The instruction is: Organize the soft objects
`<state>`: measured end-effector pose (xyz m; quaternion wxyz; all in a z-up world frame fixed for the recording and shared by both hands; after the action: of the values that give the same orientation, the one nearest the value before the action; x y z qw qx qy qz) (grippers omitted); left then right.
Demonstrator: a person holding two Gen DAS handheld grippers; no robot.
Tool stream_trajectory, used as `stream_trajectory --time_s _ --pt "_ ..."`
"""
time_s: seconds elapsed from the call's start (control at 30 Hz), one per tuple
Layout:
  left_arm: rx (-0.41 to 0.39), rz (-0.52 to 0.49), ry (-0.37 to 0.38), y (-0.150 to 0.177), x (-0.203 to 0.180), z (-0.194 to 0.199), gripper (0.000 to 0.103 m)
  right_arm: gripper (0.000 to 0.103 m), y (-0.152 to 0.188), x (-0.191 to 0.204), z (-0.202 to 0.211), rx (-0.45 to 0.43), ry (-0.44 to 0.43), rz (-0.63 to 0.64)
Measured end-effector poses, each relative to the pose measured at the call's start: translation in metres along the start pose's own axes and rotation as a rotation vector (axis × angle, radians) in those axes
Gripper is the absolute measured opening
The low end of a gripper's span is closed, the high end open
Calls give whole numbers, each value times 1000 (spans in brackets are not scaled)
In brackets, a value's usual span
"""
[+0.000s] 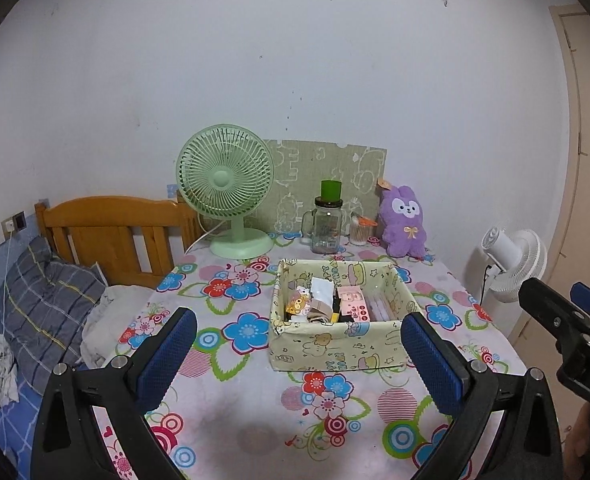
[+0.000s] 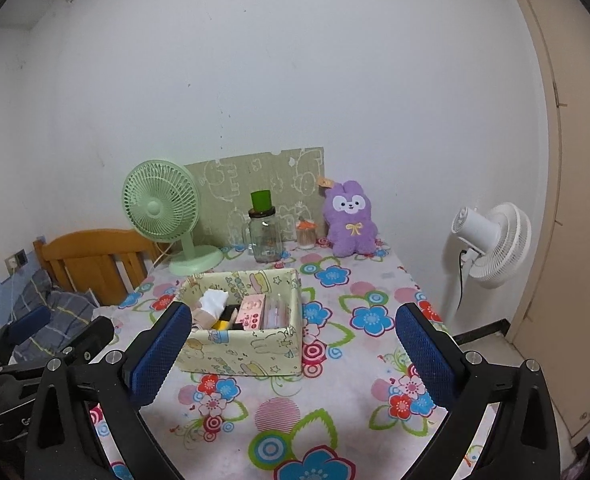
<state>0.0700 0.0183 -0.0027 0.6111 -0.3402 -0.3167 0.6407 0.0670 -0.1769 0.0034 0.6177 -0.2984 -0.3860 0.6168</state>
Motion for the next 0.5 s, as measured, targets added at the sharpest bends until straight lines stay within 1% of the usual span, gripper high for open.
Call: stream_trajectory --time_s 0.5 --pt "-9 -1 -8 -1 1 5 103 103 1 1 2 2 -3 -3"
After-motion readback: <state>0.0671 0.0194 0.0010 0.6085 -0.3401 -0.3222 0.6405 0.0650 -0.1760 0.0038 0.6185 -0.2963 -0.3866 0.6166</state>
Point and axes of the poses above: each gripper's, at about its wrist camera, not at the fingertips, and z roughly against the way its jaws point, x to its left, y to its underside, the point moved 8 cm from there along -z, roughly the way its jaws point, and after that the axes turned 11 degrees about x, right-handed, at the moved point
